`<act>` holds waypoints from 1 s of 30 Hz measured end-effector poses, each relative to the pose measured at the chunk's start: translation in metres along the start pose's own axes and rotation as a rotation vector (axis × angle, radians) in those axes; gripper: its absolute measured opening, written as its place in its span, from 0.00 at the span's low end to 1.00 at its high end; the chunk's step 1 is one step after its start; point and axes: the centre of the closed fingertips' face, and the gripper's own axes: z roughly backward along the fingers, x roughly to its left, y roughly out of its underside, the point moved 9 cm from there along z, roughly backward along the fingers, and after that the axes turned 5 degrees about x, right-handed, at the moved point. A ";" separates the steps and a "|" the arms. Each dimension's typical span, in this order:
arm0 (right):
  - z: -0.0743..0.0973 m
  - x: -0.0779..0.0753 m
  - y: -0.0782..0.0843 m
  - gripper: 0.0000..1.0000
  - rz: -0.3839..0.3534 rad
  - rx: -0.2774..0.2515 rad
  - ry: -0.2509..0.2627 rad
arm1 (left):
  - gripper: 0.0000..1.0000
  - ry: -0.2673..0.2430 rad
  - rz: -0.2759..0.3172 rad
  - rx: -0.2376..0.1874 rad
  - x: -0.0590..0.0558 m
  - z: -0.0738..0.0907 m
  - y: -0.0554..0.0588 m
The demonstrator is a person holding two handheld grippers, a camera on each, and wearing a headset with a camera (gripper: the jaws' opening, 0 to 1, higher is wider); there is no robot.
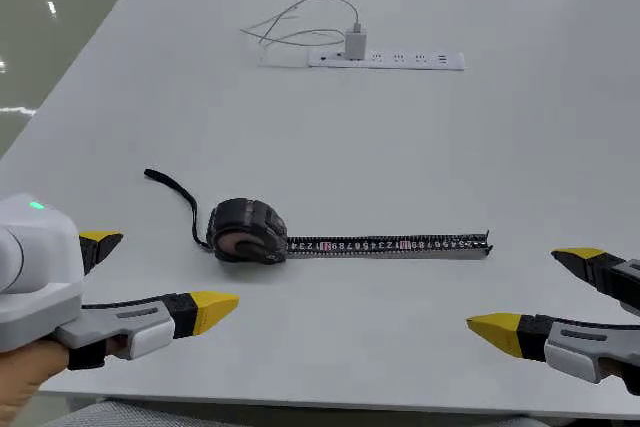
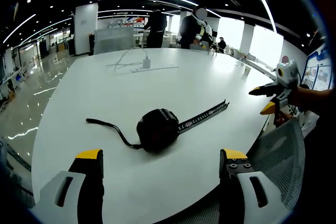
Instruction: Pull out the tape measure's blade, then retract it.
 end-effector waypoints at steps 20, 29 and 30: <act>-0.007 -0.002 0.003 0.77 -0.007 0.012 -0.015 | 0.89 -0.024 0.037 -0.006 -0.008 -0.017 -0.002; -0.014 -0.005 0.004 0.76 0.003 0.021 -0.029 | 0.89 -0.072 0.079 -0.030 -0.020 -0.039 -0.007; -0.014 -0.005 0.003 0.76 0.004 0.021 -0.030 | 0.88 -0.080 0.083 -0.037 -0.021 -0.042 -0.009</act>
